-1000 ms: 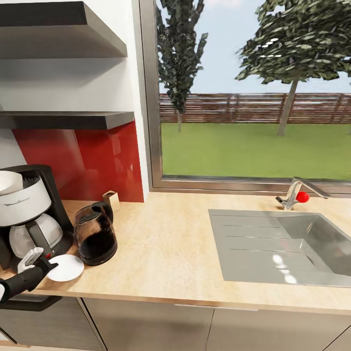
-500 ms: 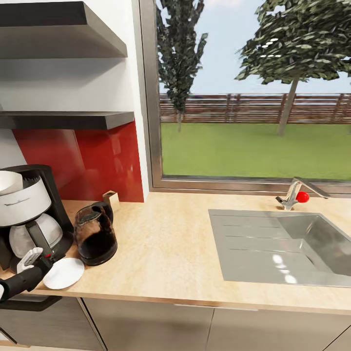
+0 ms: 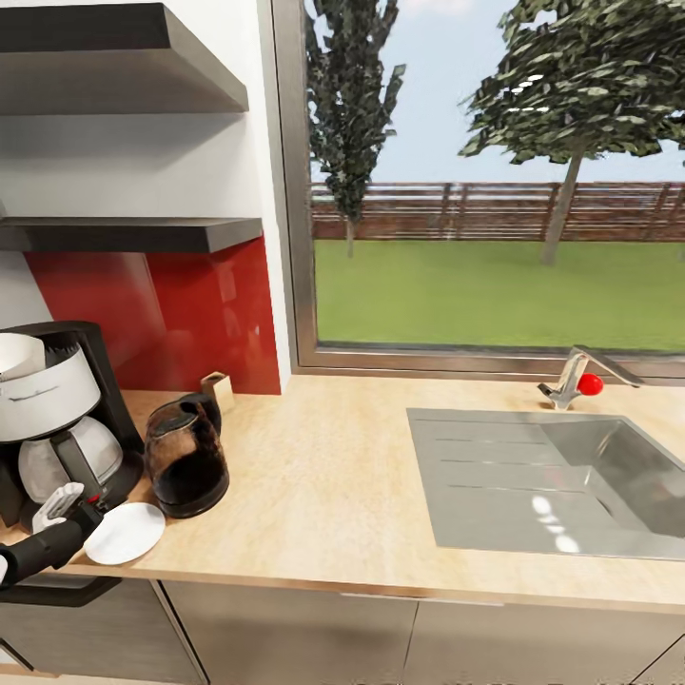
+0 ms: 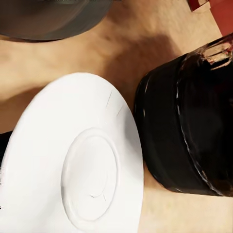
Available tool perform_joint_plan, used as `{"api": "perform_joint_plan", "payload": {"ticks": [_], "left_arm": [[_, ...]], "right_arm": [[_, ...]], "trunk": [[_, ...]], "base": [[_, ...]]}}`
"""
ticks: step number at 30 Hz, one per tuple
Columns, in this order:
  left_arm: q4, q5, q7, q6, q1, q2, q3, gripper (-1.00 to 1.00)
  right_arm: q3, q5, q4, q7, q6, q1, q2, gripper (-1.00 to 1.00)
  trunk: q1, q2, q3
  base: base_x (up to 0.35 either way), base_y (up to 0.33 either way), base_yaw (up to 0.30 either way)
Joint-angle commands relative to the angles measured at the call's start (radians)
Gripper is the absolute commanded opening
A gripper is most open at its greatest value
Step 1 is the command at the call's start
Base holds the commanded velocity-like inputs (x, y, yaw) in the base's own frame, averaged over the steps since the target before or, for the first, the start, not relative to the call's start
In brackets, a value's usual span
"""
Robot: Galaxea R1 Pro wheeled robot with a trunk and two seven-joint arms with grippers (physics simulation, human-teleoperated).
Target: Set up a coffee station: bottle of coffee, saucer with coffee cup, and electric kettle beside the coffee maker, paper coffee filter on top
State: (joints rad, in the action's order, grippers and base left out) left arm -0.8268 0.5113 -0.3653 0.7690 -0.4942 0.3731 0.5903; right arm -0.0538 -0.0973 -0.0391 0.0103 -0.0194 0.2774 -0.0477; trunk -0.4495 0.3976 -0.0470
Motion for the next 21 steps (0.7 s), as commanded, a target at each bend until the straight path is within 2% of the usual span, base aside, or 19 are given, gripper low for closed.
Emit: {"api": "perform_joint_plan", "payload": {"ticks": [1, 21], "left_arm": [[0.000, 0.001, -0.003, 0.007, -0.001, 0.000, 0.003, 1.00], [0.000, 0.001, -0.003, 0.009, -0.001, 0.000, 0.003, 1.00]], "right_arm": [[-0.004, -0.007, 0.001, 0.000, -0.002, 0.001, 0.000, 1.00], [-0.004, -0.007, 0.001, 0.000, -0.002, 0.001, 0.000, 1.00]], "trunk": [[-0.001, 0.002, -0.002], [-0.001, 0.002, -0.002]], "base": [[-0.117, 0.054, 0.000], [-0.267, 0.186, 0.000]]}}
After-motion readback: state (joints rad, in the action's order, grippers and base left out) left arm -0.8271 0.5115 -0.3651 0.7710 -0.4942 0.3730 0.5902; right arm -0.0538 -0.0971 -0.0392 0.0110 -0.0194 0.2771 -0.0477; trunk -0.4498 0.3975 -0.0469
